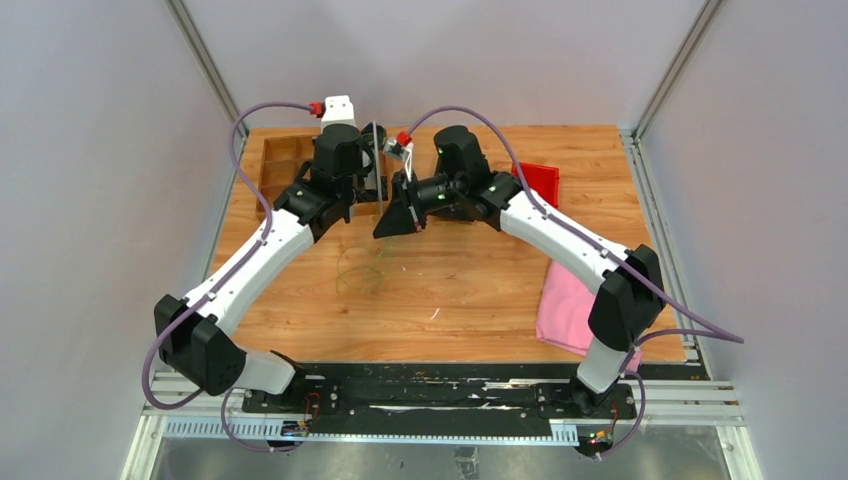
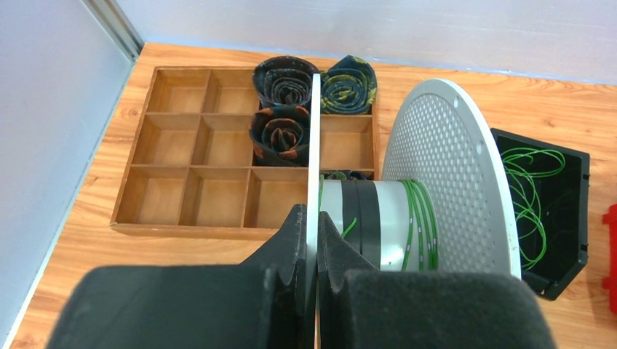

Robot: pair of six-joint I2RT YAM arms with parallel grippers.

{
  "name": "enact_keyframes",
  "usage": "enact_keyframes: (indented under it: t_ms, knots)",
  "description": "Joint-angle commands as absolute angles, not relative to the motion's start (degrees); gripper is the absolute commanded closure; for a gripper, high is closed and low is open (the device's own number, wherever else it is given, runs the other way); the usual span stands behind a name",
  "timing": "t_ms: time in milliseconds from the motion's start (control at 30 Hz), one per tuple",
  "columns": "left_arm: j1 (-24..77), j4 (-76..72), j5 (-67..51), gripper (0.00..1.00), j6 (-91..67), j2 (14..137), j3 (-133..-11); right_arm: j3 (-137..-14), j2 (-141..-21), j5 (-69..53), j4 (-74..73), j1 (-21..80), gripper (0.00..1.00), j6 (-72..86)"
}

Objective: Wrap the cables
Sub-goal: Wrap the cable around the cable reel.

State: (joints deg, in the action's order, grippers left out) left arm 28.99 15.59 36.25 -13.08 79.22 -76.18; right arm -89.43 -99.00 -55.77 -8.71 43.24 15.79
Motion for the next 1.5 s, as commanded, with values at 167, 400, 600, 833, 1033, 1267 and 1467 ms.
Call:
enact_keyframes:
  t_ms: [167,400,600,833,1033,1267,1467]
  knots:
    - [29.38,7.85,37.55,1.0,-11.26,75.73,-73.67,-99.15,-97.77,-56.03,-17.24,41.92,0.93,12.46]
    - [29.58,7.18,35.47,1.0,-9.89,74.85,-72.13,-104.57,-98.24,-54.61,-19.9,39.75,0.92,11.32]
    - [30.29,5.45,34.7,1.0,-7.44,74.06,-70.24,-109.89,-99.33,-52.85,-22.42,37.87,0.92,9.78]
    - [31.48,4.68,32.72,1.0,-4.95,73.66,-68.24,-114.49,-100.64,-50.34,-24.41,36.34,0.93,6.9]
    - [32.84,4.33,31.89,1.0,-2.85,73.4,-67.14,-117.41,-101.64,-46.82,-26.38,34.91,0.97,3.2]
    - [33.22,4.05,32.31,1.0,-2.02,72.46,-65.57,-121.65,-102.28,-38.85,-30.64,34.56,0.98,-5.03]
    - [33.22,4.59,31.39,1.0,-2.36,71.52,-64.74,-123.49,-102.65,-31.94,-32.49,34.6,0.99,-11.44]
